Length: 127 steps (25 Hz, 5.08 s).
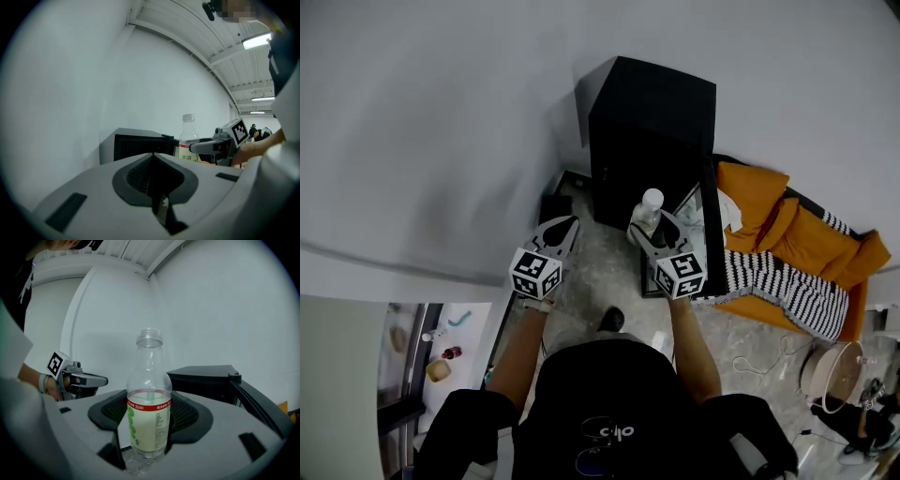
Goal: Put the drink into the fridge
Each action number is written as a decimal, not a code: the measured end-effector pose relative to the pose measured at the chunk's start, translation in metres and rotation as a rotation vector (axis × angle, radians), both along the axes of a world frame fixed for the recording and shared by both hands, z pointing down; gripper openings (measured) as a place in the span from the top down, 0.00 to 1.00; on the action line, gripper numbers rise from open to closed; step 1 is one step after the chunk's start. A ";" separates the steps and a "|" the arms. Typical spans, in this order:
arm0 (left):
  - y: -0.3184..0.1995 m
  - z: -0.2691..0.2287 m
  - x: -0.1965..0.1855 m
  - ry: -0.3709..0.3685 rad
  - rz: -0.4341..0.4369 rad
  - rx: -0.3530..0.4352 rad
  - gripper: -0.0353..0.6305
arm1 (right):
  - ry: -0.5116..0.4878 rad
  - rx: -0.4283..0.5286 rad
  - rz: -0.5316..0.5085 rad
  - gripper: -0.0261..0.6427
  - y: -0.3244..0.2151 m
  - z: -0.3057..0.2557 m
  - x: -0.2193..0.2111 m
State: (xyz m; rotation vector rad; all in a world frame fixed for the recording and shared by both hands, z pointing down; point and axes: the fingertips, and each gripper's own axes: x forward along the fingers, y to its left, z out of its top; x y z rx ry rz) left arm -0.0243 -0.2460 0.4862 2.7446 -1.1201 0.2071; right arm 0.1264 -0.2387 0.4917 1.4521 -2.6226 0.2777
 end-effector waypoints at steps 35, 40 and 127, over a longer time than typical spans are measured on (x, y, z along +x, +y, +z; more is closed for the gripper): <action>-0.133 0.080 0.006 0.019 0.220 -0.006 0.94 | 0.028 -0.010 0.258 0.53 -0.148 0.103 0.002; -0.154 0.117 0.016 0.025 0.242 -0.032 0.94 | 0.021 0.002 0.320 0.53 -0.170 0.143 0.013; -0.091 0.075 0.078 0.022 0.227 -0.087 0.94 | 0.078 -0.105 0.439 0.95 -0.076 0.107 0.066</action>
